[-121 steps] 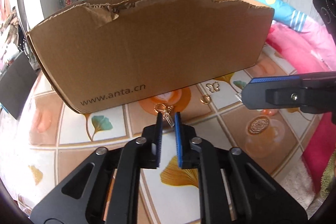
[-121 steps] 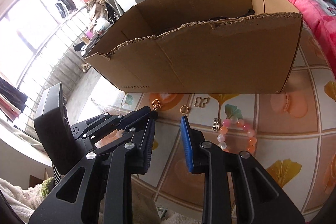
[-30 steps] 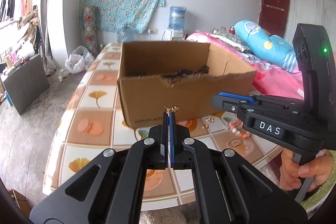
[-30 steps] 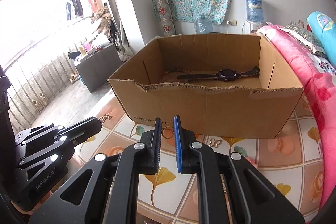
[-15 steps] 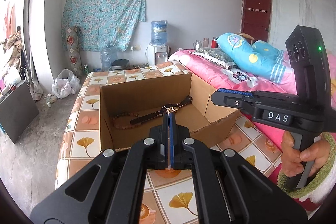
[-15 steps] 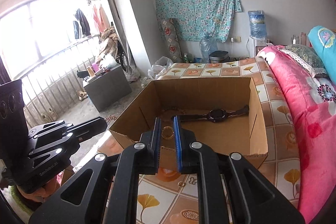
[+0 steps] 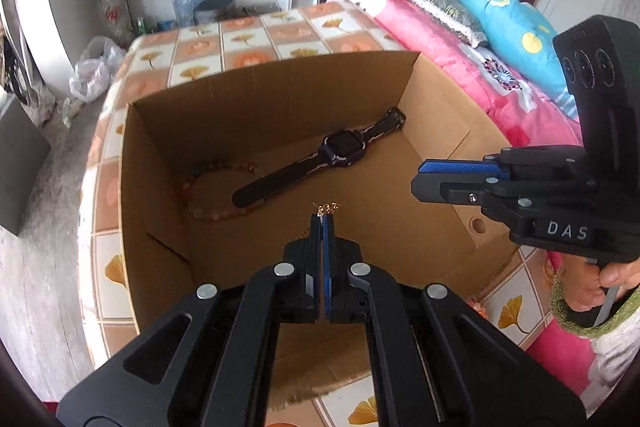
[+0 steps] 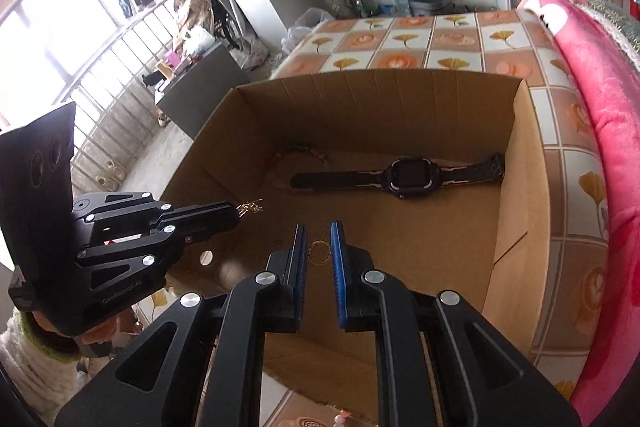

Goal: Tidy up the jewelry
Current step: 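Open the left tool to drop the charm into the box, then move both tools back down to the table beside the box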

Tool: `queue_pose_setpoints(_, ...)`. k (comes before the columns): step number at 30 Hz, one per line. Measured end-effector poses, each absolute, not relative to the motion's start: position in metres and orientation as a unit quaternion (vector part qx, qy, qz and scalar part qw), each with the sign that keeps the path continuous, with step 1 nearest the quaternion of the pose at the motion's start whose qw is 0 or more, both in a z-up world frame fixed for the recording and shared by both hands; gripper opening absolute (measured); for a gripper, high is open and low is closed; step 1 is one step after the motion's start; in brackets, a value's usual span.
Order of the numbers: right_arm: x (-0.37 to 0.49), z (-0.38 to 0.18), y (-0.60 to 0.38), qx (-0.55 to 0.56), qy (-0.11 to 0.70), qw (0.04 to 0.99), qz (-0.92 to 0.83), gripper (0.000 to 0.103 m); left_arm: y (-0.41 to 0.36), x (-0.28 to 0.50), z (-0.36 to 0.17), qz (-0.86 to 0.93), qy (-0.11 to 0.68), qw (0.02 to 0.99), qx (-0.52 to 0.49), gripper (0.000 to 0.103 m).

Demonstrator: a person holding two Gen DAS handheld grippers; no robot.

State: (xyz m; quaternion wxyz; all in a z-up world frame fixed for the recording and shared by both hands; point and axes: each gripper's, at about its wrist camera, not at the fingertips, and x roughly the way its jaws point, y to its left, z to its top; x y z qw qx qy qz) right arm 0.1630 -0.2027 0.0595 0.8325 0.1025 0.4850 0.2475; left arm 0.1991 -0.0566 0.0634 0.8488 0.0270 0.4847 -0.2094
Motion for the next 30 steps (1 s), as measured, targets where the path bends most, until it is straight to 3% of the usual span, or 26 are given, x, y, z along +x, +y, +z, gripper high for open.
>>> queue_pose_setpoints(8,0.192,0.033,-0.202,0.102,0.539,0.802,0.236,0.013,-0.043,0.243,0.027,-0.182,0.562,0.806,-0.042,0.001)
queue_pose_setpoints(12,0.193,0.036,-0.204,0.105,0.535,0.804,0.236,0.014,-0.035,0.252,0.019,-0.171,0.574,0.797,-0.081,0.017)
queue_pose_setpoints(17,0.193,0.034,-0.203,0.105,0.537,0.804,0.233,0.015,-0.034,0.252,0.017,-0.162,0.570,0.802,-0.073,0.019)
queue_pose_setpoints(22,0.190,0.041,-0.203,0.091,0.520,0.821,0.217,0.021,-0.036,0.245,0.035,-0.158,0.536,0.828,-0.044,0.019)
queue_pose_setpoints(30,0.158,0.081,-0.213,0.091,0.460,0.855,0.220,0.021,-0.028,0.185,0.090,-0.185,0.441,0.878,-0.013,0.033)
